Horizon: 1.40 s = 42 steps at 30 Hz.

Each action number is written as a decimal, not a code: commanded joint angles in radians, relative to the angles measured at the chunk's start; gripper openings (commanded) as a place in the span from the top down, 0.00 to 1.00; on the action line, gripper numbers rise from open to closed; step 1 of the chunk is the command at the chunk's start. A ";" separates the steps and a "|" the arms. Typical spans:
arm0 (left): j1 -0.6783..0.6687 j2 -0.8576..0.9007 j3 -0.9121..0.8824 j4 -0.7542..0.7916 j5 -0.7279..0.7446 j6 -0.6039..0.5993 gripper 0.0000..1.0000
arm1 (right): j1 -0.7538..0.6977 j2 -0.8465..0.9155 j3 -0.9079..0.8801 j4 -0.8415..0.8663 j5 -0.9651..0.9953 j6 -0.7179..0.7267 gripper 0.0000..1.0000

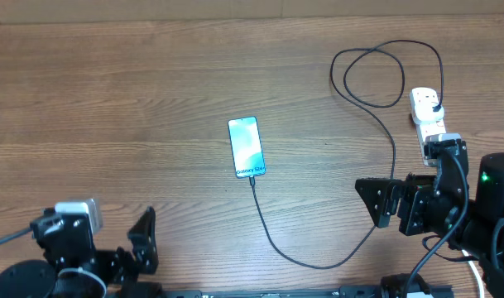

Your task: Plug charger to phone and switch on socket

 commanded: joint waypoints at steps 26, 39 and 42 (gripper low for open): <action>0.014 -0.534 -1.064 1.159 -0.051 -0.113 0.00 | 0.005 -0.003 0.022 0.003 -0.001 -0.004 0.00; 0.014 -0.552 -1.330 1.476 -0.051 -0.196 0.01 | 0.005 -0.003 0.022 0.003 -0.001 -0.004 0.00; 0.014 -0.552 -1.330 1.466 -0.058 -0.213 0.01 | 0.005 -0.003 0.022 0.003 -0.001 -0.004 0.00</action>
